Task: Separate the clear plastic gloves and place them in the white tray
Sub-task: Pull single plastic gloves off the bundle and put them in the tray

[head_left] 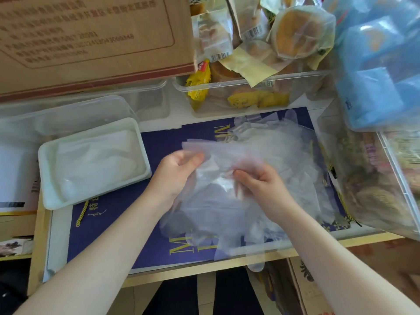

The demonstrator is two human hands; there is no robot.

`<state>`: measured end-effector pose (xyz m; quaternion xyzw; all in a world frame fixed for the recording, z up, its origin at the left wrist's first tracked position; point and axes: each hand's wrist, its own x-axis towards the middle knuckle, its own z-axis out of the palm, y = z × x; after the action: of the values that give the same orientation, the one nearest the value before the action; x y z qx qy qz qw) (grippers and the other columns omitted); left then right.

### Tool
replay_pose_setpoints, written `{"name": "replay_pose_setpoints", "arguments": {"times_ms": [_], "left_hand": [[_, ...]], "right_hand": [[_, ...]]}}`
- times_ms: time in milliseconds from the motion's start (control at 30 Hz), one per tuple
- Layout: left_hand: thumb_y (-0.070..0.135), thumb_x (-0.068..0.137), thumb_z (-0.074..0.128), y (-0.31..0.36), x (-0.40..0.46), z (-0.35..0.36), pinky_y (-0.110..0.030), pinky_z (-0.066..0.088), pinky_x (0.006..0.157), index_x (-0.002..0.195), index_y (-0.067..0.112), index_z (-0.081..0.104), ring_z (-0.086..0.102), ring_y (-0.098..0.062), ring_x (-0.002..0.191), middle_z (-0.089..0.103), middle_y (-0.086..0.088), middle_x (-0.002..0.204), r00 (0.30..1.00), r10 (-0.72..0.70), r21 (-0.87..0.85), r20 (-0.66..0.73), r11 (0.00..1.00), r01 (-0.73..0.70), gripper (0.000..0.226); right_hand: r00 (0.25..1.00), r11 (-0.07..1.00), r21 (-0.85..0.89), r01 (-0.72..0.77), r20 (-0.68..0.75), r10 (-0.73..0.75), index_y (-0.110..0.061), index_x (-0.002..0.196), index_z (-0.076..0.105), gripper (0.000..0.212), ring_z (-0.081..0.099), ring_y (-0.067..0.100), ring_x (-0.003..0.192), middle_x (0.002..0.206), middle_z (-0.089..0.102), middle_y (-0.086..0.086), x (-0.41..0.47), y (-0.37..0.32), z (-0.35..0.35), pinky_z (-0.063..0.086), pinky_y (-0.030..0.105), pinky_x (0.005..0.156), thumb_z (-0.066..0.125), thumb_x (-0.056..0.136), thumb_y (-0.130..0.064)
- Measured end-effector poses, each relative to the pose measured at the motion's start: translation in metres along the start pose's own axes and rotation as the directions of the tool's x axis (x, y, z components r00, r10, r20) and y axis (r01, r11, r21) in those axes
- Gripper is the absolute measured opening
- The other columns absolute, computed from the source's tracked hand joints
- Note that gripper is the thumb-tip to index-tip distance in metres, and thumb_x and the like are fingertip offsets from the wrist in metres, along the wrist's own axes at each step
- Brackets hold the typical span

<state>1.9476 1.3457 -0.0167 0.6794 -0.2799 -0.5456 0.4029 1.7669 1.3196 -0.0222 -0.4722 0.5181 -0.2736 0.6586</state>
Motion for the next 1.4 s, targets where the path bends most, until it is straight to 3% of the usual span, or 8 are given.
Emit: {"name": "replay_pose_setpoints", "arguments": {"times_ms": [133, 300, 467, 733, 833, 1000, 1233, 1400], "left_hand": [[0.019, 0.089, 0.061, -0.002, -0.001, 0.002, -0.026, 0.050, 0.071, 0.079, 0.025, 0.068, 0.065, -0.006, 0.068, 0.071, 0.012, 0.071, 0.998, 0.064, 0.235, 0.029, 0.970, -0.069, 0.014], [0.025, 0.090, 0.059, -0.004, 0.000, -0.005, -0.006, 0.038, 0.062, 0.086, 0.022, 0.062, 0.057, 0.000, 0.075, 0.063, 0.018, 0.083, 0.984, 0.145, 0.599, 0.098, 0.781, -0.175, 0.006], [0.025, 0.093, 0.054, -0.008, -0.004, -0.004, -0.006, 0.038, 0.065, 0.090, 0.022, 0.061, 0.058, 0.001, 0.079, 0.064, 0.015, 0.089, 0.969, 0.109, 0.580, 0.221, 0.784, -0.221, 0.008], [0.055, 0.077, 0.048, -0.011, -0.009, 0.007, -0.022, 0.038, 0.063, 0.088, 0.013, 0.066, 0.048, -0.014, 0.064, 0.065, -0.008, 0.082, 0.903, 0.282, 0.446, 0.323, 0.797, -0.408, 0.047], [0.046, 0.082, 0.049, -0.006, -0.010, 0.014, -0.009, 0.038, 0.081, 0.085, 0.020, 0.066, 0.052, -0.001, 0.091, 0.057, 0.010, 0.098, 0.849, 0.439, 0.343, 0.292, 0.781, -0.522, 0.032], [0.049, 0.081, 0.054, 0.000, -0.010, 0.020, 0.000, 0.023, 0.099, 0.080, 0.050, 0.062, 0.028, 0.007, 0.132, 0.028, 0.032, 0.138, 0.886, 0.398, 0.283, 0.236, 0.844, -0.455, 0.008], [0.033, 0.086, 0.056, 0.004, -0.016, 0.026, -0.010, 0.043, 0.078, 0.082, 0.030, 0.065, 0.060, 0.005, 0.084, 0.066, 0.023, 0.086, 0.908, 0.362, 0.170, 0.211, 0.901, -0.398, 0.010], [0.018, 0.091, 0.057, 0.001, -0.014, 0.030, -0.011, 0.044, 0.075, 0.084, 0.028, 0.062, 0.059, 0.006, 0.079, 0.065, 0.026, 0.080, 0.923, 0.381, 0.202, 0.062, 0.901, -0.385, 0.013]], "right_hand": [[0.997, 0.980, -0.193, -0.054, 0.036, 0.062, -0.013, 0.095, 0.060, 0.008, 0.045, 0.010, 0.056, 0.067, 0.052, -0.001, -0.001, 0.005, -0.020, 0.036, 0.023, 0.052, 0.052, 0.095, -0.015], [0.958, 0.545, -0.835, -0.070, -0.209, -0.197, -0.005, 0.138, 0.039, 0.054, 0.029, 0.029, 0.131, 0.143, 0.036, 0.013, 0.021, 0.033, -0.059, 0.025, 0.033, 0.108, 0.055, 0.092, -0.028], [0.935, 0.450, -0.883, -0.133, -0.262, -0.239, -0.010, 0.134, 0.046, 0.051, 0.039, 0.032, 0.117, 0.129, 0.048, 0.013, 0.030, 0.043, -0.062, 0.033, 0.038, 0.094, 0.059, 0.089, -0.031], [0.885, 0.783, -0.597, 0.175, -0.253, -0.390, -0.018, 0.074, 0.063, 0.012, 0.047, 0.013, 0.102, 0.102, 0.055, -0.006, 0.028, 0.017, -0.059, 0.034, 0.020, 0.087, 0.071, 0.079, -0.009], [0.984, 0.986, -0.069, 0.149, -0.088, -0.154, -0.014, 0.072, 0.059, 0.019, 0.063, 0.002, 0.091, 0.092, 0.070, -0.010, 0.013, -0.006, -0.061, 0.044, 0.014, 0.080, 0.065, 0.081, 0.000], [0.973, 0.952, 0.293, -0.085, 0.231, 0.016, -0.020, 0.072, 0.063, 0.010, 0.061, 0.011, 0.071, 0.079, 0.068, -0.003, 0.001, -0.008, -0.068, 0.047, 0.021, 0.059, 0.073, 0.072, -0.023], [0.970, 0.902, 0.394, -0.178, 0.225, 0.093, -0.012, 0.080, 0.060, 0.026, 0.059, 0.013, 0.071, 0.076, 0.062, -0.001, -0.006, -0.012, -0.064, 0.045, 0.024, 0.064, 0.050, 0.088, -0.035], [0.954, 0.866, 0.405, -0.292, 0.187, 0.234, -0.003, 0.127, 0.053, 0.081, 0.055, 0.037, 0.115, 0.127, 0.055, 0.026, -0.018, -0.016, -0.059, 0.044, 0.044, 0.095, 0.018, 0.085, -0.063]]}}
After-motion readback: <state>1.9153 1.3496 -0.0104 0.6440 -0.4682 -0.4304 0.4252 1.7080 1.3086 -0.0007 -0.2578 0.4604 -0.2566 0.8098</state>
